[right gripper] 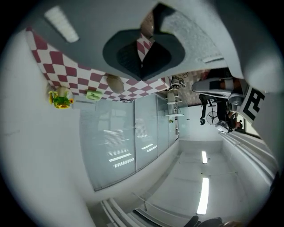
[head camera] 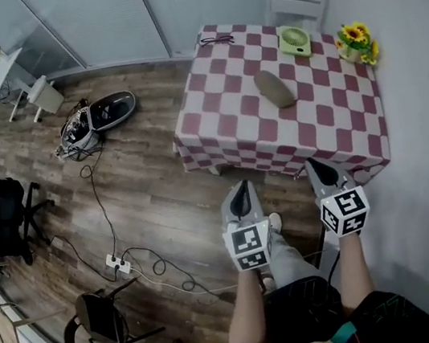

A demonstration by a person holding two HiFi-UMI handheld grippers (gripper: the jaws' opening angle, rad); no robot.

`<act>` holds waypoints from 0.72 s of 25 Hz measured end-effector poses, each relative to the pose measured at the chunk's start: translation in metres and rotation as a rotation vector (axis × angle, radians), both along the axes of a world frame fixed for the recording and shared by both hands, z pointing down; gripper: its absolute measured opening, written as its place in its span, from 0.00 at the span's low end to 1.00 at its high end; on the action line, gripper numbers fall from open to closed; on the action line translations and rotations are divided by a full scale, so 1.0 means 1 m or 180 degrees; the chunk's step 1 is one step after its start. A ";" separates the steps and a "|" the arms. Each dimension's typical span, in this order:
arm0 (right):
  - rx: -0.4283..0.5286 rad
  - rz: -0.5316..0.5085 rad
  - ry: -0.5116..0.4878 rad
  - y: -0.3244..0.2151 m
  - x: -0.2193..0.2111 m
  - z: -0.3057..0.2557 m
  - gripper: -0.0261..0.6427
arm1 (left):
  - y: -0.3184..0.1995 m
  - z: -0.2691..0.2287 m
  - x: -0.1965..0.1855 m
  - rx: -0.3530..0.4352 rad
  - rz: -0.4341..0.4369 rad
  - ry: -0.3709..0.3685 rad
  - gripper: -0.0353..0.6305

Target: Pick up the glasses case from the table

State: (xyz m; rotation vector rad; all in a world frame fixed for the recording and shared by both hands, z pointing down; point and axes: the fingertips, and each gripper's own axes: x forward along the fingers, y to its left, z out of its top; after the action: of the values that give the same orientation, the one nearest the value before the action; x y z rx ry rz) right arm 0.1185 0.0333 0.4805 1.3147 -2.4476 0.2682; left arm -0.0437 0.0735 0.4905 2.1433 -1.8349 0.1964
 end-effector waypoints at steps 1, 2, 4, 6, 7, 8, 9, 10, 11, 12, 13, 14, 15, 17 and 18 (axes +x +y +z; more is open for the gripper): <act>-0.0032 0.0002 -0.0019 -0.013 0.000 0.004 0.05 | -0.012 0.004 0.002 -0.0030 0.0003 -0.0008 0.07; -0.0054 0.0012 -0.0046 -0.028 0.002 0.008 0.05 | -0.026 0.007 0.003 -0.0058 0.0001 -0.0018 0.07; -0.0095 0.0056 -0.0102 -0.058 0.008 0.014 0.05 | -0.055 0.012 0.010 -0.0119 0.0019 -0.0051 0.07; -0.0172 0.0132 -0.0157 -0.080 0.018 0.023 0.05 | -0.078 0.016 0.022 -0.0160 0.0116 -0.0185 0.07; -0.0217 0.0177 -0.0185 -0.090 0.023 0.028 0.05 | -0.089 0.019 0.029 -0.0183 0.0191 -0.0289 0.07; -0.0257 0.0213 -0.0208 -0.100 0.027 0.033 0.05 | -0.099 0.021 0.036 -0.0202 0.0258 -0.0378 0.07; -0.0282 0.0236 -0.0226 -0.111 0.031 0.036 0.05 | -0.109 0.023 0.042 -0.0211 0.0299 -0.0427 0.07; -0.0286 0.0246 -0.0243 -0.123 0.033 0.038 0.05 | -0.119 0.024 0.046 -0.0213 0.0308 -0.0440 0.07; -0.0272 0.0250 -0.0266 -0.134 0.035 0.039 0.05 | -0.129 0.026 0.049 -0.0212 0.0303 -0.0444 0.07; -0.0255 0.0255 -0.0293 -0.143 0.037 0.039 0.05 | -0.138 0.028 0.051 -0.0217 0.0308 -0.0456 0.07; -0.0253 0.0265 -0.0315 -0.149 0.039 0.040 0.05 | -0.144 0.029 0.055 -0.0232 0.0339 -0.0476 0.07; -0.0266 0.0282 -0.0326 -0.151 0.043 0.041 0.05 | -0.148 0.030 0.059 -0.0248 0.0385 -0.0496 0.07; -0.0281 0.0304 -0.0326 -0.154 0.048 0.040 0.05 | -0.152 0.028 0.063 -0.0247 0.0422 -0.0510 0.07; -0.0288 0.0331 -0.0285 -0.167 0.055 0.032 0.05 | -0.169 0.015 0.066 -0.0169 0.0436 -0.0522 0.07; -0.0305 0.0336 -0.0236 -0.175 0.057 0.027 0.05 | -0.178 0.006 0.066 -0.0119 0.0431 -0.0529 0.07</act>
State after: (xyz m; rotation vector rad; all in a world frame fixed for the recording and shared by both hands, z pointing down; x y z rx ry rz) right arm 0.1754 -0.1418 0.5079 1.4176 -2.3960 0.4631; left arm 0.0218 -0.1048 0.4969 2.2872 -1.7568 0.4485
